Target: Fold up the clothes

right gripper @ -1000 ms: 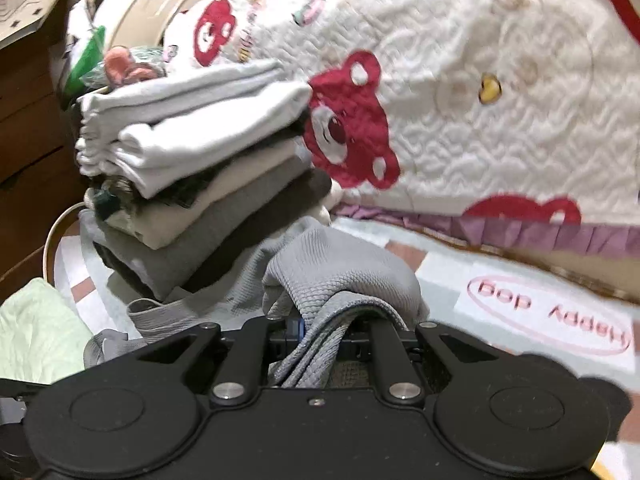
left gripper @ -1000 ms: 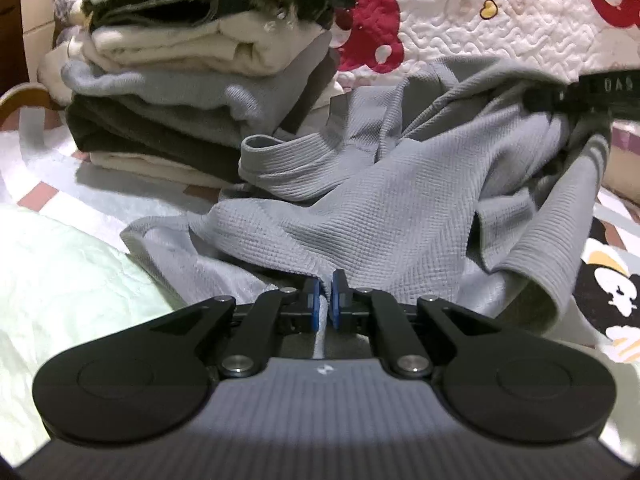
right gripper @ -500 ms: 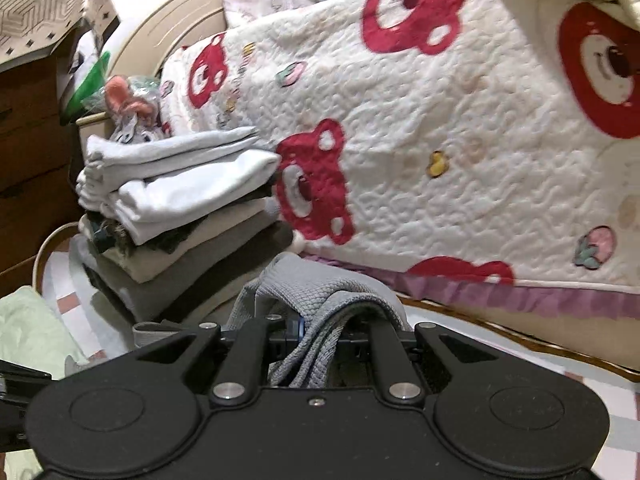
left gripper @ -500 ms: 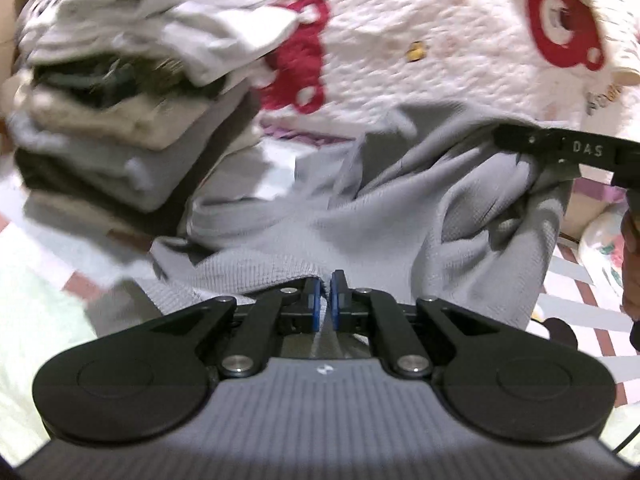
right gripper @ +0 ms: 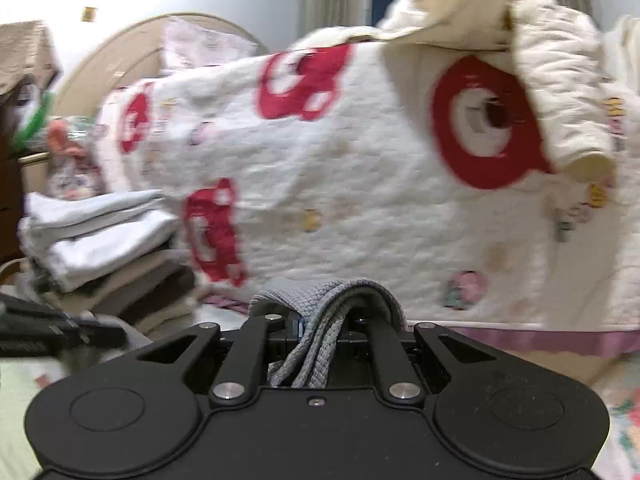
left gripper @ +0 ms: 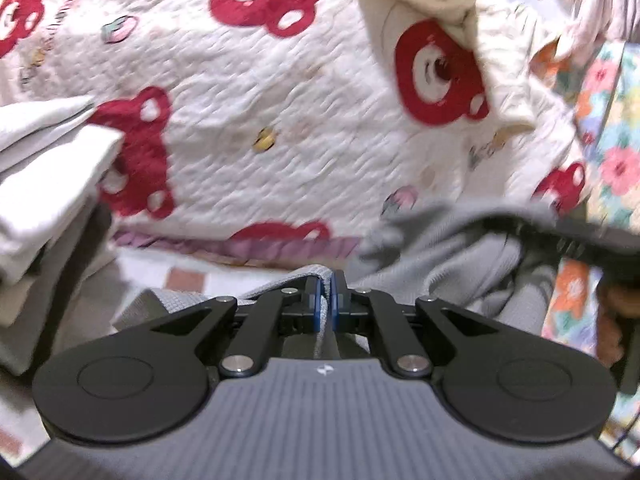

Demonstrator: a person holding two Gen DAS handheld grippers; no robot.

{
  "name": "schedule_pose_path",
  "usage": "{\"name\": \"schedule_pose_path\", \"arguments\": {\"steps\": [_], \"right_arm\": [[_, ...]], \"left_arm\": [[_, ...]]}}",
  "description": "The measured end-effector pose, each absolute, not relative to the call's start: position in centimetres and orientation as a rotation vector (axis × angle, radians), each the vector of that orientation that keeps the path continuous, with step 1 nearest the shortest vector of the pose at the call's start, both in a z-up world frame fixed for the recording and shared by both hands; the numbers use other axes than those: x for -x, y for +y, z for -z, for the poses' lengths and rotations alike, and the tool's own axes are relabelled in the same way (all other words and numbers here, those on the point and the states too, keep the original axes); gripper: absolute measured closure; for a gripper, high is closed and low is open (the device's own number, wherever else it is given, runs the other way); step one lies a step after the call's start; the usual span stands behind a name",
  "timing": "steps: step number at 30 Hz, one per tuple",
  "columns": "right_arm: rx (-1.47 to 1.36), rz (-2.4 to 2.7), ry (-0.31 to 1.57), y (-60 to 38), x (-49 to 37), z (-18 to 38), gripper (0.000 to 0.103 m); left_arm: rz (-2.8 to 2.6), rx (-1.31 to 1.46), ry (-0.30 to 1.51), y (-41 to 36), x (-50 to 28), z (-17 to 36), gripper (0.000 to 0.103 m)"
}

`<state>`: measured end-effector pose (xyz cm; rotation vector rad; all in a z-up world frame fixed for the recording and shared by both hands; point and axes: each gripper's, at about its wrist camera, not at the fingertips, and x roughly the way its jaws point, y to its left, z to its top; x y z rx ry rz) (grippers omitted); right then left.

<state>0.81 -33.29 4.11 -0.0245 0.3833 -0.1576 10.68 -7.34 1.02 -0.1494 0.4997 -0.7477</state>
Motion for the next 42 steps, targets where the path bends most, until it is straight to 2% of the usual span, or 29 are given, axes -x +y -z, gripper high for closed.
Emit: {"name": "schedule_pose_path", "arguments": {"steps": [1, 2, 3, 5, 8, 13, 16, 22, 26, 30, 34, 37, 39, 42], "right_arm": [[0.017, 0.207, 0.414, -34.7, -1.1, -3.7, 0.067], [-0.003, 0.267, 0.464, -36.4, -1.5, -2.5, 0.042], [-0.027, 0.33, 0.52, -38.1, -1.8, -1.2, 0.037], [-0.161, 0.488, 0.606, -41.4, -1.3, 2.1, 0.036], [-0.359, 0.501, 0.633, -43.7, 0.8, 6.8, 0.036], [-0.327, 0.355, 0.701, -41.2, 0.5, 9.1, 0.036], [-0.298, 0.264, 0.742, -39.6, 0.2, 10.4, 0.036], [-0.229, 0.104, 0.792, -36.6, -1.5, 11.8, 0.036], [-0.24, 0.055, 0.795, -35.4, -2.5, 12.5, 0.036], [-0.222, 0.096, 0.819, -34.6, -1.5, 13.6, 0.036], [-0.172, 0.14, 0.845, -35.5, -1.8, 14.0, 0.036], [-0.144, 0.109, 0.843, -35.8, -3.0, 13.3, 0.036], [-0.118, 0.084, 0.836, -35.6, -4.4, 13.0, 0.036], [-0.138, 0.045, 0.845, -35.0, -6.7, 13.4, 0.036]], "left_arm": [[0.744, 0.154, 0.528, -7.6, -11.5, -0.2, 0.098], [0.738, 0.157, 0.566, -7.9, -12.4, 0.8, 0.098], [0.731, 0.16, 0.605, -8.1, -13.3, 1.8, 0.098], [0.712, 0.158, 0.71, -8.0, -14.7, 5.2, 0.098], [0.674, 0.105, 0.801, -6.9, -15.2, 10.1, 0.098], [0.645, 0.18, 0.939, -4.5, -15.7, 16.3, 0.098], [0.678, 0.23, 0.963, -3.9, -15.5, 17.6, 0.098], [0.734, 0.212, 0.909, -3.9, -15.3, 16.8, 0.095], [0.756, 0.207, 0.907, -4.1, -15.3, 16.6, 0.085], [0.759, 0.208, 0.922, -3.7, -15.1, 16.7, 0.084], [0.756, 0.267, 0.926, -3.2, -15.6, 16.7, 0.072], [0.744, 0.346, 0.948, -3.1, -17.4, 16.5, 0.07], [0.733, 0.383, 0.959, -3.1, -18.6, 16.4, 0.06], [0.693, 0.373, 0.967, -3.5, -19.8, 16.6, 0.059]]}}
